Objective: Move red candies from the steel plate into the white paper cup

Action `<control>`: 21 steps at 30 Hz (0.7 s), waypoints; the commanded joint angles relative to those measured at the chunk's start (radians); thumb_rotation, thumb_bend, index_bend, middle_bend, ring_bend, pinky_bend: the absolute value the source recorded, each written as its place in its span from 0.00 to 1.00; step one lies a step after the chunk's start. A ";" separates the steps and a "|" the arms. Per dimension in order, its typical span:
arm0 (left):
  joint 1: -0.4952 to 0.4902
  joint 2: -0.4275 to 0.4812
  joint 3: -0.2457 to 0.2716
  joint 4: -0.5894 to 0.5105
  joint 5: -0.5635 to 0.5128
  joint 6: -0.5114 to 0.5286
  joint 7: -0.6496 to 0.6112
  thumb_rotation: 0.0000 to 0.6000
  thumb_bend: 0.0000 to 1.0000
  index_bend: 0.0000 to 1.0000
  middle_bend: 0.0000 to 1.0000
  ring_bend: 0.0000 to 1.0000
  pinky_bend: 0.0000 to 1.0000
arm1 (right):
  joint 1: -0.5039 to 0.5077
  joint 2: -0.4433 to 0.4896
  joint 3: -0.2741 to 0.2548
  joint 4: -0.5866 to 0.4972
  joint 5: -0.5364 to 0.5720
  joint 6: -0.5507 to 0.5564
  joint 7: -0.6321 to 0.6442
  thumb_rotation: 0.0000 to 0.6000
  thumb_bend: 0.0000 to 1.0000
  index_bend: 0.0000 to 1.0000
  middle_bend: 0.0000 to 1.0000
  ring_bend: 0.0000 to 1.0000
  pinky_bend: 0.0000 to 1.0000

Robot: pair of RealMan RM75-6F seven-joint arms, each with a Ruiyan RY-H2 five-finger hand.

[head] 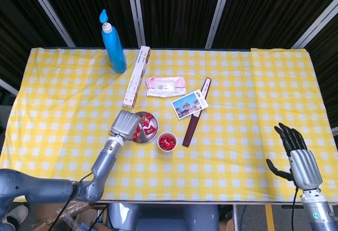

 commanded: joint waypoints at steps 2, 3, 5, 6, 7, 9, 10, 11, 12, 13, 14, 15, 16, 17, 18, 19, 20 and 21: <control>-0.023 -0.050 -0.032 0.030 -0.054 0.015 0.037 1.00 0.27 0.39 0.91 0.96 0.99 | 0.000 0.001 0.001 0.000 0.001 0.000 0.002 1.00 0.39 0.00 0.00 0.00 0.00; -0.026 -0.059 -0.038 0.034 -0.063 0.019 0.042 1.00 0.28 0.39 0.92 0.96 1.00 | 0.000 0.001 0.001 0.000 0.001 0.000 0.003 1.00 0.39 0.00 0.00 0.00 0.00; -0.031 -0.076 -0.049 0.043 -0.075 0.029 0.051 1.00 0.30 0.40 0.93 0.97 1.00 | 0.000 0.002 0.001 0.000 0.001 0.000 0.006 1.00 0.39 0.00 0.00 0.00 0.00; -0.033 -0.084 -0.054 0.048 -0.079 0.034 0.054 1.00 0.31 0.41 0.94 0.97 1.00 | 0.000 0.002 0.001 0.000 0.001 0.000 0.007 1.00 0.39 0.00 0.00 0.00 0.00; -0.034 -0.092 -0.059 0.051 -0.084 0.039 0.056 1.00 0.32 0.41 0.94 0.98 1.00 | 0.000 0.002 0.001 0.000 0.000 0.001 0.007 1.00 0.39 0.00 0.00 0.00 0.00; -0.035 -0.105 -0.069 0.056 -0.096 0.050 0.059 1.00 0.33 0.42 0.95 0.98 1.00 | 0.000 0.002 0.001 0.000 -0.001 0.001 0.007 1.00 0.39 0.00 0.00 0.00 0.00; -0.036 -0.113 -0.075 0.058 -0.103 0.056 0.061 1.00 0.34 0.42 0.95 0.98 1.00 | 0.000 0.002 0.000 0.000 -0.002 0.001 0.007 1.00 0.39 0.00 0.00 0.00 0.00; -0.037 -0.120 -0.080 0.061 -0.107 0.063 0.063 1.00 0.35 0.42 0.95 0.98 1.00 | 0.000 0.003 0.000 0.000 -0.002 0.001 0.008 1.00 0.39 0.00 0.00 0.00 0.00; -0.037 -0.127 -0.084 0.065 -0.112 0.069 0.066 1.00 0.35 0.42 0.95 0.98 1.00 | 0.000 0.003 -0.001 0.000 -0.003 0.001 0.009 1.00 0.39 0.00 0.00 0.00 0.00; -0.038 -0.134 -0.087 0.069 -0.115 0.073 0.069 1.00 0.36 0.42 0.95 0.98 1.00 | 0.001 0.003 -0.001 -0.001 -0.004 0.001 0.009 1.00 0.39 0.00 0.00 0.00 0.00; -0.038 -0.138 -0.089 0.071 -0.117 0.075 0.070 1.00 0.36 0.42 0.95 0.98 1.00 | 0.000 0.003 -0.001 -0.001 -0.004 0.001 0.009 1.00 0.39 0.00 0.00 0.00 0.00; -0.039 -0.143 -0.091 0.074 -0.122 0.075 0.072 1.00 0.36 0.42 0.95 0.98 1.00 | 0.000 0.003 -0.001 -0.001 -0.004 0.002 0.009 1.00 0.39 0.00 0.00 0.00 0.00; -0.039 -0.148 -0.094 0.076 -0.129 0.076 0.076 1.00 0.36 0.42 0.95 0.98 1.00 | 0.000 0.003 -0.001 -0.002 -0.004 0.003 0.009 1.00 0.39 0.00 0.00 0.00 0.00; -0.039 -0.152 -0.098 0.077 -0.137 0.076 0.079 1.00 0.36 0.42 0.95 0.98 1.00 | 0.000 0.004 -0.001 -0.002 -0.004 0.003 0.009 1.00 0.39 0.00 0.00 0.00 0.00; -0.040 -0.156 -0.100 0.078 -0.143 0.078 0.083 1.00 0.36 0.42 0.95 0.98 1.00 | 0.000 0.004 -0.001 -0.002 -0.005 0.003 0.010 1.00 0.39 0.00 0.00 0.00 0.00; -0.040 -0.160 -0.102 0.080 -0.145 0.080 0.087 1.00 0.36 0.42 0.95 0.98 1.00 | -0.001 0.004 -0.001 -0.003 -0.005 0.005 0.010 1.00 0.39 0.00 0.00 0.00 0.00; -0.041 -0.164 -0.103 0.084 -0.145 0.081 0.089 1.00 0.36 0.42 0.95 0.98 1.00 | -0.001 0.004 -0.001 -0.003 -0.006 0.005 0.010 1.00 0.39 0.00 0.00 0.00 0.00; -0.041 -0.168 -0.104 0.087 -0.145 0.082 0.091 1.00 0.36 0.42 0.95 0.98 1.00 | -0.001 0.004 -0.001 -0.003 -0.006 0.005 0.010 1.00 0.39 0.00 0.00 0.00 0.00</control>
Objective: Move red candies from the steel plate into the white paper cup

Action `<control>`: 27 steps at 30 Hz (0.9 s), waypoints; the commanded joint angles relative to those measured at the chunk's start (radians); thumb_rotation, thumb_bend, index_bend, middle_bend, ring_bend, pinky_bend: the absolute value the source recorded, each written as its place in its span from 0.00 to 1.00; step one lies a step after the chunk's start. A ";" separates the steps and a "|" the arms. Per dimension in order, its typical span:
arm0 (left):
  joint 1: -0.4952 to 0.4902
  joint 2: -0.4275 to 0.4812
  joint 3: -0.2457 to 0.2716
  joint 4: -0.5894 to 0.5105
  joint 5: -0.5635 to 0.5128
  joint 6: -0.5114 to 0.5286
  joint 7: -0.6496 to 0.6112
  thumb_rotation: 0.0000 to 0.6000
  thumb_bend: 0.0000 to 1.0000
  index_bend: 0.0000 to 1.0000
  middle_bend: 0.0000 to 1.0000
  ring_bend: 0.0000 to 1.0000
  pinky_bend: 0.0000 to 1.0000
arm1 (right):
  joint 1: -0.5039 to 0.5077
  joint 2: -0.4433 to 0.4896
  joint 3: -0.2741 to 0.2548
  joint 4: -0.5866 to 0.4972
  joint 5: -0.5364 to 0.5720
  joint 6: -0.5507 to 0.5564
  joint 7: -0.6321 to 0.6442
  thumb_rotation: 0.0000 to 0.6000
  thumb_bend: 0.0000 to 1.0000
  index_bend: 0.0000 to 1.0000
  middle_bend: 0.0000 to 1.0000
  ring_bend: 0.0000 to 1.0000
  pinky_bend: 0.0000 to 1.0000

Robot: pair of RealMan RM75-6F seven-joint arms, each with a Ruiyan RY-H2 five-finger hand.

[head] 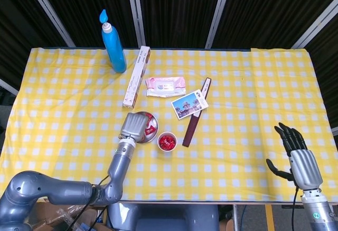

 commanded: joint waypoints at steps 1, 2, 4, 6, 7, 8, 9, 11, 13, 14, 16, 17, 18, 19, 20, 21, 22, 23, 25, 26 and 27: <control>-0.001 -0.011 -0.005 0.009 -0.003 0.004 0.006 1.00 0.36 0.42 0.95 0.98 1.00 | 0.000 0.000 0.000 0.000 0.000 0.000 0.000 1.00 0.39 0.00 0.00 0.00 0.00; -0.002 -0.016 -0.007 0.014 -0.004 0.006 0.007 1.00 0.36 0.41 0.95 0.98 1.00 | 0.000 0.000 0.000 0.000 -0.001 0.000 0.000 1.00 0.39 0.00 0.00 0.00 0.00; -0.002 -0.026 -0.012 0.022 -0.004 0.007 0.006 1.00 0.36 0.41 0.95 0.98 1.00 | 0.000 0.000 0.000 0.000 -0.001 0.000 0.000 1.00 0.39 0.00 0.00 0.00 0.00; -0.003 -0.035 -0.015 0.029 -0.004 0.006 0.006 1.00 0.36 0.41 0.95 0.98 1.00 | 0.000 0.000 0.000 0.001 -0.001 0.001 0.000 1.00 0.39 0.00 0.00 0.00 0.00; -0.003 -0.039 -0.015 0.035 -0.003 0.004 0.007 1.00 0.36 0.41 0.95 0.98 1.00 | 0.000 0.000 0.000 0.000 -0.001 0.001 0.000 1.00 0.39 0.00 0.00 0.00 0.00; -0.004 -0.044 -0.016 0.040 -0.002 0.004 0.009 1.00 0.36 0.41 0.95 0.98 1.00 | 0.000 0.000 0.000 0.000 0.000 0.001 0.001 1.00 0.39 0.00 0.00 0.00 0.00; -0.004 -0.048 -0.016 0.045 -0.001 0.004 0.011 1.00 0.36 0.42 0.95 0.98 1.00 | 0.000 0.000 0.000 0.000 0.000 0.001 0.002 1.00 0.39 0.00 0.00 0.00 0.00; -0.004 -0.055 -0.016 0.055 0.000 0.003 0.013 1.00 0.36 0.42 0.95 0.98 1.00 | 0.000 0.000 0.001 0.000 0.000 0.001 0.003 1.00 0.39 0.00 0.00 0.00 0.00; -0.004 -0.060 -0.017 0.063 0.001 0.000 0.016 1.00 0.36 0.42 0.95 0.98 1.00 | 0.000 0.000 0.000 0.000 0.000 0.001 0.003 1.00 0.39 0.00 0.00 0.00 0.00; -0.004 -0.061 -0.018 0.067 0.001 -0.002 0.016 1.00 0.36 0.42 0.95 0.98 1.00 | 0.000 0.000 0.000 0.000 0.000 0.001 0.003 1.00 0.39 0.00 0.00 0.00 0.00; -0.005 -0.066 -0.021 0.076 0.002 -0.006 0.015 1.00 0.36 0.42 0.95 0.98 1.00 | 0.000 0.000 0.000 0.000 0.000 0.000 0.003 1.00 0.39 0.00 0.00 0.00 0.00; -0.005 -0.069 -0.022 0.082 0.001 -0.011 0.015 1.00 0.36 0.42 0.95 0.98 1.00 | 0.000 0.000 0.000 -0.001 -0.001 0.001 0.003 1.00 0.39 0.00 0.00 0.00 0.00; -0.005 -0.072 -0.022 0.087 0.001 -0.015 0.016 1.00 0.36 0.42 0.95 0.98 1.00 | 0.000 0.000 0.000 -0.001 0.000 0.001 0.003 1.00 0.39 0.00 0.00 0.00 0.00; -0.006 -0.074 -0.021 0.091 0.002 -0.018 0.018 1.00 0.36 0.42 0.95 0.98 1.00 | 0.000 0.000 0.000 0.000 0.000 0.000 0.004 1.00 0.39 0.00 0.00 0.00 0.00; -0.006 -0.076 -0.020 0.095 0.003 -0.021 0.020 1.00 0.37 0.42 0.95 0.98 1.00 | 0.000 0.001 0.000 -0.001 0.001 0.000 0.004 1.00 0.39 0.00 0.00 0.00 0.00; -0.005 -0.079 -0.020 0.098 0.005 -0.024 0.019 1.00 0.37 0.42 0.95 0.98 1.00 | 0.000 0.001 0.000 -0.001 0.001 0.000 0.004 1.00 0.39 0.00 0.00 0.00 0.00; -0.004 -0.080 -0.019 0.100 0.006 -0.026 0.019 1.00 0.37 0.42 0.95 0.98 1.00 | 0.000 0.001 0.000 -0.001 0.001 0.000 0.004 1.00 0.39 0.00 0.00 0.00 0.00; -0.003 -0.081 -0.018 0.102 0.007 -0.027 0.021 1.00 0.37 0.42 0.95 0.98 1.00 | 0.000 0.001 -0.001 -0.001 0.001 0.000 0.004 1.00 0.39 0.00 0.00 0.00 0.00; -0.002 -0.081 -0.014 0.104 0.014 -0.032 0.022 1.00 0.37 0.42 0.95 0.98 1.00 | 0.000 0.000 -0.001 -0.001 0.000 -0.001 0.003 1.00 0.39 0.00 0.00 0.00 0.00; -0.001 -0.081 -0.014 0.105 0.017 -0.034 0.021 1.00 0.37 0.42 0.95 0.98 1.00 | 0.000 0.000 -0.001 0.000 0.000 -0.001 0.003 1.00 0.39 0.00 0.00 0.00 0.00; 0.000 -0.082 -0.014 0.106 0.018 -0.034 0.020 1.00 0.37 0.42 0.95 0.98 1.00 | 0.000 0.000 -0.001 0.000 -0.001 0.000 0.003 1.00 0.39 0.00 0.00 0.00 0.00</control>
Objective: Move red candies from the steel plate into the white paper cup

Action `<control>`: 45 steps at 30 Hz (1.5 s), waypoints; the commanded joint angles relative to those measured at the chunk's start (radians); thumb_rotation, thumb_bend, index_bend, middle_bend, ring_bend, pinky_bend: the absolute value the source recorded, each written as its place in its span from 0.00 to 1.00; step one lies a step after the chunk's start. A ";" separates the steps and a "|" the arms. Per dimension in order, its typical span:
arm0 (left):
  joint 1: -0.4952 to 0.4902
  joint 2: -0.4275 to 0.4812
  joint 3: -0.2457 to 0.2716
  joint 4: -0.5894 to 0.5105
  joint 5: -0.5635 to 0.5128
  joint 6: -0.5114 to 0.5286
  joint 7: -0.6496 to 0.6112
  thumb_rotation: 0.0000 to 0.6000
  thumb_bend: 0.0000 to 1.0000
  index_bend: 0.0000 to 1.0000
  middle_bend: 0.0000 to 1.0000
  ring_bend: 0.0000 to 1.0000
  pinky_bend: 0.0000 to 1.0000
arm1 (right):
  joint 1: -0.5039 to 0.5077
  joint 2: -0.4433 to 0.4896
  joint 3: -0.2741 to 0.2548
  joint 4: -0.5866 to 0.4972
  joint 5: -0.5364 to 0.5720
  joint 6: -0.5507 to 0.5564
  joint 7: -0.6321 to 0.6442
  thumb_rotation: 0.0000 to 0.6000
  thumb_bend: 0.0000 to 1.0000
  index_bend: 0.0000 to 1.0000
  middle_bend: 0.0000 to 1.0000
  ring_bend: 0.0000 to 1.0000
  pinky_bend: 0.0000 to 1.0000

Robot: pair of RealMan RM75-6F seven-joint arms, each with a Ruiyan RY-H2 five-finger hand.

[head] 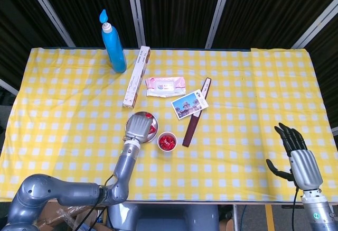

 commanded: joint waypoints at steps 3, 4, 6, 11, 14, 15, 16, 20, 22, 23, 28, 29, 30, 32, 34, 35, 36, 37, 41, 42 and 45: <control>0.004 -0.003 0.001 0.006 0.010 -0.007 -0.004 1.00 0.37 0.43 0.95 0.98 1.00 | 0.000 -0.001 0.000 0.000 0.000 0.000 -0.002 1.00 0.39 0.00 0.00 0.00 0.00; 0.005 -0.004 0.002 0.008 0.012 -0.009 -0.004 1.00 0.38 0.44 0.95 0.98 1.00 | 0.000 -0.001 0.000 -0.001 0.001 -0.001 -0.002 1.00 0.39 0.00 0.00 0.00 0.00; 0.008 -0.007 0.003 0.010 0.016 -0.013 -0.007 1.00 0.40 0.46 0.95 0.98 1.00 | 0.000 -0.001 0.000 -0.001 0.002 0.000 -0.002 1.00 0.39 0.00 0.00 0.00 0.00; 0.016 -0.009 0.011 0.008 0.029 -0.017 -0.012 1.00 0.48 0.53 0.95 0.98 1.00 | 0.000 -0.001 0.000 -0.002 0.003 -0.001 0.002 1.00 0.39 0.00 0.00 0.00 0.00; 0.023 -0.006 0.016 0.001 0.036 -0.014 -0.013 1.00 0.49 0.55 0.95 0.98 1.00 | -0.001 0.000 0.000 -0.002 0.002 0.000 0.001 1.00 0.39 0.00 0.00 0.00 0.00; 0.025 -0.004 0.018 -0.002 0.038 -0.013 -0.013 1.00 0.49 0.55 0.95 0.98 1.00 | -0.001 0.000 0.000 -0.002 0.002 0.000 0.001 1.00 0.39 0.00 0.00 0.00 0.00; 0.028 -0.002 0.019 -0.006 0.041 -0.011 -0.014 1.00 0.49 0.55 0.95 0.98 1.00 | -0.001 0.000 0.000 -0.002 0.001 0.000 0.001 1.00 0.39 0.00 0.00 0.00 0.00; 0.043 0.023 0.022 -0.047 0.062 0.004 -0.024 1.00 0.49 0.55 0.95 0.98 1.00 | -0.002 -0.001 -0.001 -0.002 -0.001 0.002 0.000 1.00 0.39 0.00 0.00 0.00 0.00; 0.053 0.050 0.020 -0.087 0.082 0.019 -0.034 1.00 0.49 0.55 0.95 0.98 1.00 | -0.002 -0.001 -0.001 -0.001 -0.001 0.003 -0.001 1.00 0.39 0.00 0.00 0.00 0.00; 0.056 0.060 0.019 -0.102 0.089 0.025 -0.037 1.00 0.49 0.55 0.95 0.98 1.00 | -0.002 -0.001 -0.001 -0.001 -0.001 0.003 -0.001 1.00 0.39 0.00 0.00 0.00 0.00; 0.072 0.151 -0.002 -0.228 0.154 0.069 -0.056 1.00 0.49 0.55 0.95 0.98 1.00 | -0.002 -0.002 0.001 -0.001 -0.001 0.005 -0.003 1.00 0.39 0.00 0.00 0.00 0.00; 0.074 0.166 -0.004 -0.249 0.163 0.073 -0.058 1.00 0.49 0.55 0.95 0.98 1.00 | -0.002 -0.002 0.001 -0.001 -0.001 0.005 -0.004 1.00 0.39 0.00 0.00 0.00 0.00; 0.077 0.187 -0.013 -0.279 0.179 0.080 -0.067 1.00 0.49 0.55 0.95 0.98 1.00 | -0.002 -0.003 0.001 -0.001 -0.001 0.005 -0.005 1.00 0.39 0.00 0.00 0.00 0.00; 0.080 0.218 -0.028 -0.328 0.206 0.084 -0.086 1.00 0.49 0.55 0.95 0.98 1.00 | -0.001 -0.004 0.001 0.000 0.000 0.004 -0.007 1.00 0.39 0.00 0.00 0.00 0.00; 0.079 0.236 -0.037 -0.359 0.232 0.079 -0.106 1.00 0.49 0.55 0.95 0.98 1.00 | -0.001 -0.005 0.000 0.000 -0.001 0.003 -0.010 1.00 0.39 0.00 0.00 0.00 0.00; 0.076 0.244 -0.038 -0.374 0.243 0.073 -0.111 1.00 0.49 0.55 0.95 0.98 1.00 | -0.001 -0.006 0.001 0.001 -0.001 0.004 -0.011 1.00 0.39 0.00 0.00 0.00 0.00; 0.071 0.250 -0.036 -0.384 0.252 0.065 -0.109 1.00 0.49 0.55 0.95 0.98 1.00 | -0.001 -0.007 0.001 0.001 -0.001 0.004 -0.012 1.00 0.39 0.00 0.00 0.00 0.00; 0.068 0.252 -0.035 -0.389 0.257 0.059 -0.109 1.00 0.49 0.55 0.95 0.98 1.00 | -0.001 -0.007 0.001 0.001 -0.001 0.005 -0.012 1.00 0.39 0.00 0.00 0.00 0.00; 0.047 0.252 -0.028 -0.415 0.267 0.006 -0.127 1.00 0.48 0.55 0.95 0.98 1.00 | -0.002 -0.008 0.003 0.001 0.001 0.008 -0.011 1.00 0.39 0.00 0.00 0.00 0.00; 0.032 0.246 -0.010 -0.420 0.258 -0.025 -0.109 1.00 0.48 0.55 0.95 0.98 1.00 | -0.002 -0.007 0.004 0.002 0.002 0.008 -0.009 1.00 0.39 0.00 0.00 0.00 0.00; 0.008 0.230 -0.003 -0.416 0.221 -0.036 -0.082 1.00 0.47 0.54 0.95 0.98 1.00 | -0.002 -0.007 0.004 0.002 0.002 0.008 -0.006 1.00 0.39 0.00 0.00 0.00 0.00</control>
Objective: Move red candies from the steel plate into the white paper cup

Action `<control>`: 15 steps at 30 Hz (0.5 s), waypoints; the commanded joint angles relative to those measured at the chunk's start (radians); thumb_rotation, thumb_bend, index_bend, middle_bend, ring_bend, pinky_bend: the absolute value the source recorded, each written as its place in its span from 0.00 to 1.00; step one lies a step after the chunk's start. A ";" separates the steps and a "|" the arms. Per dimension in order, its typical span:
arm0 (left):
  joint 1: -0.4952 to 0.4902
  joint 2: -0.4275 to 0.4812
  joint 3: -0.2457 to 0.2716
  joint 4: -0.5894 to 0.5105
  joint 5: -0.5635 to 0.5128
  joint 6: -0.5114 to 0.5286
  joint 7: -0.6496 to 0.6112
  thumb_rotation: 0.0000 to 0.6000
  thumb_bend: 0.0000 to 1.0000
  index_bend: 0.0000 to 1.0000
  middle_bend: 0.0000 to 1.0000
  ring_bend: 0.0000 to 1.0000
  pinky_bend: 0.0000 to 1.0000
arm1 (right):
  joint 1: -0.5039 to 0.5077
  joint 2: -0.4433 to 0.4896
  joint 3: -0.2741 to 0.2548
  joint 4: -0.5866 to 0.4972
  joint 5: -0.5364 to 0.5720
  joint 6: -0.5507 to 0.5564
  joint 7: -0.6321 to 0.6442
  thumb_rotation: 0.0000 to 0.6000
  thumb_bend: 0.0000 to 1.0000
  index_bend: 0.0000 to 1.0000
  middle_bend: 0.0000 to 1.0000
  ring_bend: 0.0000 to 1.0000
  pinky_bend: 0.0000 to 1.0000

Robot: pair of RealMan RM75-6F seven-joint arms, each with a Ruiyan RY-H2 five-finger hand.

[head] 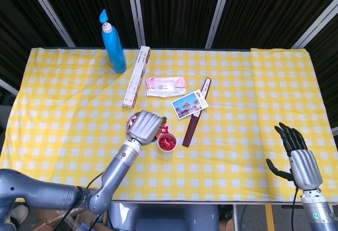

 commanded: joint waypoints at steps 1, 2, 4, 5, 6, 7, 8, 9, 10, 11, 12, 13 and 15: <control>-0.031 -0.020 0.016 -0.002 -0.037 -0.017 0.030 1.00 0.46 0.54 0.94 0.98 1.00 | 0.000 0.000 0.000 0.000 -0.002 0.002 0.003 1.00 0.39 0.00 0.00 0.00 0.00; -0.034 -0.024 0.018 0.000 -0.041 -0.017 0.034 1.00 0.45 0.54 0.94 0.97 1.00 | 0.000 -0.001 0.001 0.001 -0.003 0.004 0.005 1.00 0.39 0.00 0.00 0.00 0.00; -0.045 -0.035 0.022 0.008 -0.051 -0.017 0.042 1.00 0.44 0.54 0.94 0.97 1.00 | -0.001 -0.002 0.003 0.003 -0.008 0.011 0.010 1.00 0.39 0.00 0.00 0.00 0.00; -0.051 -0.043 0.026 0.015 -0.059 -0.017 0.048 1.00 0.44 0.54 0.94 0.97 1.00 | -0.001 -0.003 0.004 0.006 -0.011 0.016 0.011 1.00 0.39 0.00 0.00 0.00 0.00; -0.058 -0.052 0.030 0.024 -0.068 -0.016 0.056 1.00 0.44 0.53 0.94 0.97 1.00 | -0.002 -0.004 0.004 0.007 -0.013 0.018 0.015 1.00 0.39 0.00 0.00 0.00 0.00; -0.062 -0.057 0.031 0.030 -0.072 -0.013 0.059 1.00 0.43 0.53 0.94 0.97 1.00 | -0.002 -0.005 0.003 0.008 -0.013 0.019 0.016 1.00 0.39 0.00 0.00 0.00 0.00; -0.064 -0.062 0.031 0.034 -0.074 -0.010 0.059 1.00 0.42 0.53 0.94 0.97 1.00 | -0.002 -0.005 0.003 0.009 -0.015 0.020 0.016 1.00 0.39 0.00 0.00 0.00 0.00; -0.066 -0.066 0.031 0.038 -0.076 -0.007 0.058 1.00 0.41 0.53 0.94 0.97 1.00 | -0.002 -0.005 0.003 0.010 -0.016 0.021 0.015 1.00 0.39 0.00 0.00 0.00 0.00; -0.068 -0.071 0.031 0.043 -0.078 -0.004 0.056 1.00 0.40 0.52 0.94 0.97 1.00 | -0.003 -0.006 0.002 0.010 -0.017 0.021 0.016 1.00 0.39 0.00 0.00 0.00 0.00; -0.069 -0.074 0.031 0.047 -0.079 -0.001 0.056 1.00 0.39 0.52 0.94 0.97 1.00 | -0.003 -0.006 0.002 0.010 -0.017 0.021 0.015 1.00 0.39 0.00 0.00 0.00 0.00; -0.070 -0.076 0.031 0.050 -0.078 0.002 0.053 1.00 0.38 0.51 0.93 0.97 1.00 | -0.003 -0.006 0.002 0.010 -0.017 0.022 0.016 1.00 0.39 0.00 0.00 0.00 0.00; -0.071 -0.078 0.031 0.052 -0.077 0.005 0.052 1.00 0.37 0.50 0.93 0.97 1.00 | -0.003 -0.006 0.002 0.010 -0.017 0.022 0.016 1.00 0.39 0.00 0.00 0.00 0.00; -0.071 -0.081 0.030 0.054 -0.071 0.010 0.044 1.00 0.34 0.47 0.93 0.97 1.00 | -0.003 -0.005 0.003 0.010 -0.016 0.023 0.016 1.00 0.39 0.00 0.00 0.00 0.00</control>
